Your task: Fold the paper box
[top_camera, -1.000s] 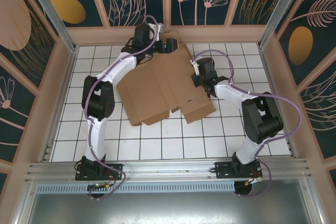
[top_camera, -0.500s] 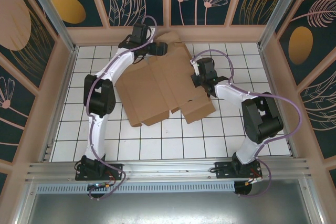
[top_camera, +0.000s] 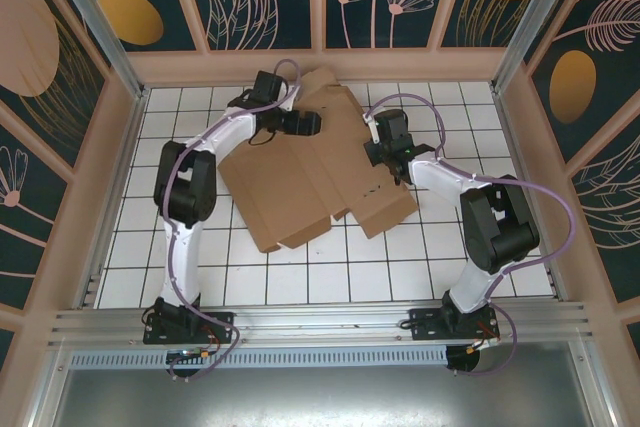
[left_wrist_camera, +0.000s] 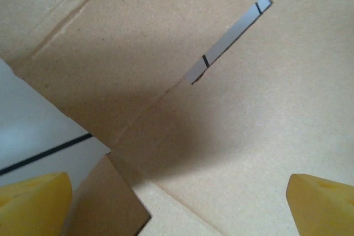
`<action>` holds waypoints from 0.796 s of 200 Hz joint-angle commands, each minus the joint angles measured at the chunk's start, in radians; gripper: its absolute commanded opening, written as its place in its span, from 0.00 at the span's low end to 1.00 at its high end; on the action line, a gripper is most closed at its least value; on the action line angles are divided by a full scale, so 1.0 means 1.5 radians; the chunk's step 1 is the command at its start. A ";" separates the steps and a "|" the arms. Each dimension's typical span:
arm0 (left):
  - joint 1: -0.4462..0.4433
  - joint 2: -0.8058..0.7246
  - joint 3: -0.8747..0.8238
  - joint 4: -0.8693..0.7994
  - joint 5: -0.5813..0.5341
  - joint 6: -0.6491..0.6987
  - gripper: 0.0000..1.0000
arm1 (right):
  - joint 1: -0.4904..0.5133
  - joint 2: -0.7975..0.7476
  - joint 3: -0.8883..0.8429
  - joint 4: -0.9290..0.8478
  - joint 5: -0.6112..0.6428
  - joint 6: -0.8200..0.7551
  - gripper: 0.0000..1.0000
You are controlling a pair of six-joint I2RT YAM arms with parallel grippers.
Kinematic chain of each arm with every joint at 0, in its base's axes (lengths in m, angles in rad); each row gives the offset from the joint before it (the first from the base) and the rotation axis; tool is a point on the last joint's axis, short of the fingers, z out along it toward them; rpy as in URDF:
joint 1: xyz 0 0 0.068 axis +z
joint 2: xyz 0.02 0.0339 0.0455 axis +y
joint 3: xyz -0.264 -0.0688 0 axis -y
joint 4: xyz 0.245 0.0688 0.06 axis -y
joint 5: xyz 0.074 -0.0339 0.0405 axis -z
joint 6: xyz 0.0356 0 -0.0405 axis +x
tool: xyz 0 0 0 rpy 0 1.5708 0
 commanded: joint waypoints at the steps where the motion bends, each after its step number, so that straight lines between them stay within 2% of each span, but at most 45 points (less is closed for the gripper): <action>1: -0.002 -0.141 -0.076 0.170 -0.050 -0.056 0.99 | -0.004 -0.011 0.007 0.039 0.066 -0.007 0.00; 21: -0.002 -0.216 -0.162 0.244 -0.095 -0.076 0.99 | -0.007 -0.020 -0.008 0.053 0.076 -0.033 0.00; 66: 0.008 -0.338 -0.330 0.328 -0.173 -0.110 0.99 | -0.008 -0.031 -0.023 0.073 0.080 -0.076 0.00; 91: 0.012 -0.363 -0.376 0.327 -0.175 -0.112 0.99 | -0.027 -0.027 -0.003 0.022 -0.039 -0.077 0.00; 118: 0.012 -0.356 -0.385 0.311 -0.143 -0.114 0.99 | -0.087 0.018 0.071 -0.101 -0.233 -0.027 0.00; 138: 0.012 -0.350 -0.396 0.308 -0.117 -0.113 0.99 | -0.116 0.058 0.104 -0.160 -0.286 -0.011 0.00; 159: 0.012 -0.346 -0.405 0.301 -0.107 -0.112 0.99 | -0.127 0.086 0.118 -0.194 -0.273 -0.007 0.00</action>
